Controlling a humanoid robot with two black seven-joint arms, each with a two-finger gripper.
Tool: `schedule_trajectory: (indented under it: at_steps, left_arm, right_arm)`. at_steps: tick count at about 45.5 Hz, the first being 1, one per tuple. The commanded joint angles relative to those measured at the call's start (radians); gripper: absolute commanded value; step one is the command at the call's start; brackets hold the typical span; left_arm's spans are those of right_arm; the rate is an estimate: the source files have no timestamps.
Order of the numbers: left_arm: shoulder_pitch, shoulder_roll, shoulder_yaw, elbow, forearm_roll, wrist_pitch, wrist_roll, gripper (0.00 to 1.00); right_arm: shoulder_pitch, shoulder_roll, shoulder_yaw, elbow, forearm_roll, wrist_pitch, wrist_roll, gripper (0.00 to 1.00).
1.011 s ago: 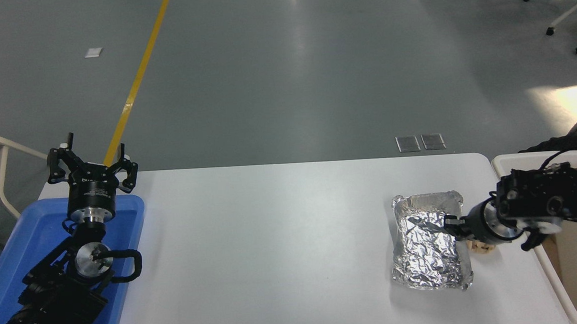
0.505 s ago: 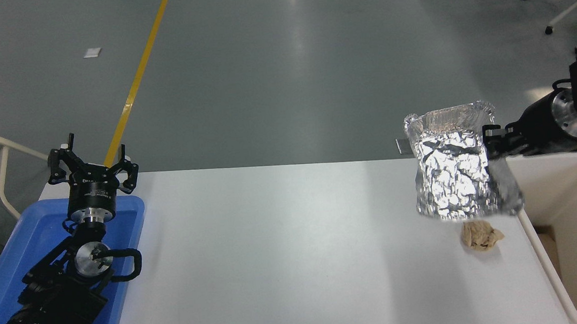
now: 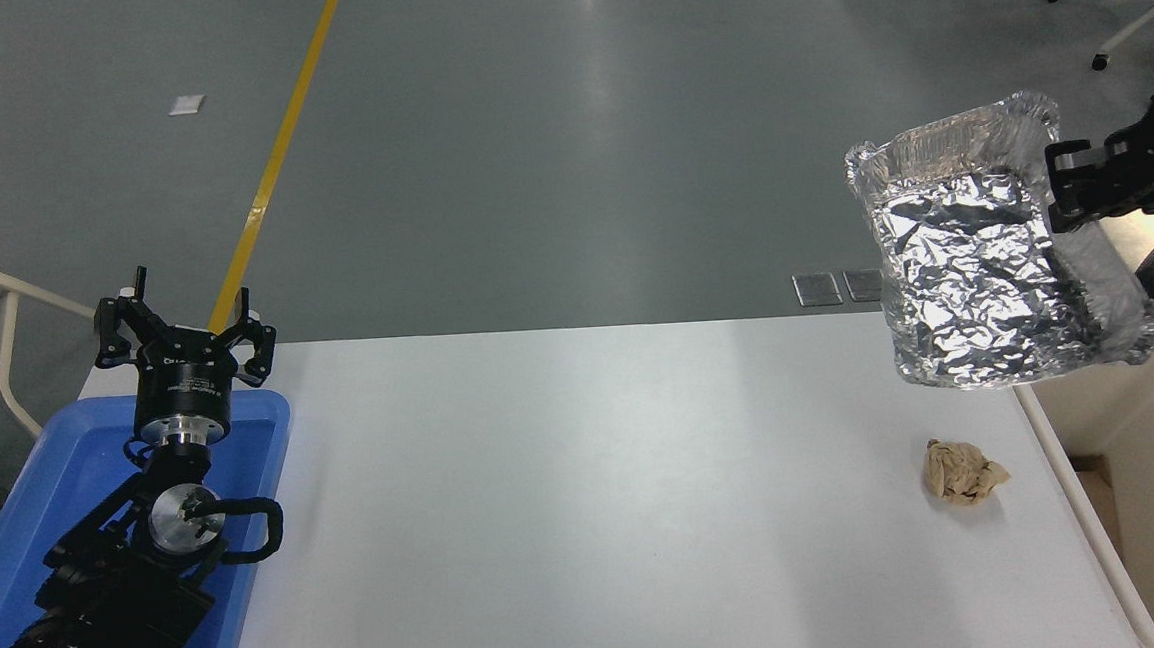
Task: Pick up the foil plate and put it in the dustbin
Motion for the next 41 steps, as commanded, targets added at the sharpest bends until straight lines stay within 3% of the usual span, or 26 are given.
schedule_trajectory:
  at_steps: [1,7,16,25,41]
  left_arm:
    - [0.0,-0.001,0.0,0.0,0.0,0.0,0.0,0.99]
    - [0.0,-0.001,0.0,0.001,0.0,0.0,0.0,0.99]
    - [0.0,0.001,0.0,0.0,0.0,0.0,0.0,0.99]
    - [0.0,0.001,0.0,0.0,0.0,0.0,0.0,0.99]
    - [0.0,0.001,0.0,0.0,0.0,0.0,0.0,0.99]
  right_arm:
    - [-0.072,-0.174,-0.061,-0.224,-0.182,0.002,0.021,0.0]
    - [-0.288,-0.294,-0.01,-0.441,-0.268,-0.149,0.093,0.0]
    - [-0.814,-0.317,0.114,-0.724,-0.248,-0.451,0.209,0.0]
    - [-1.281,-0.296,0.404,-0.805,-0.208,-0.605,0.202,0.0]
    - [-1.685,0.019,0.464,-1.045,-0.101,-0.789,0.179,0.0]
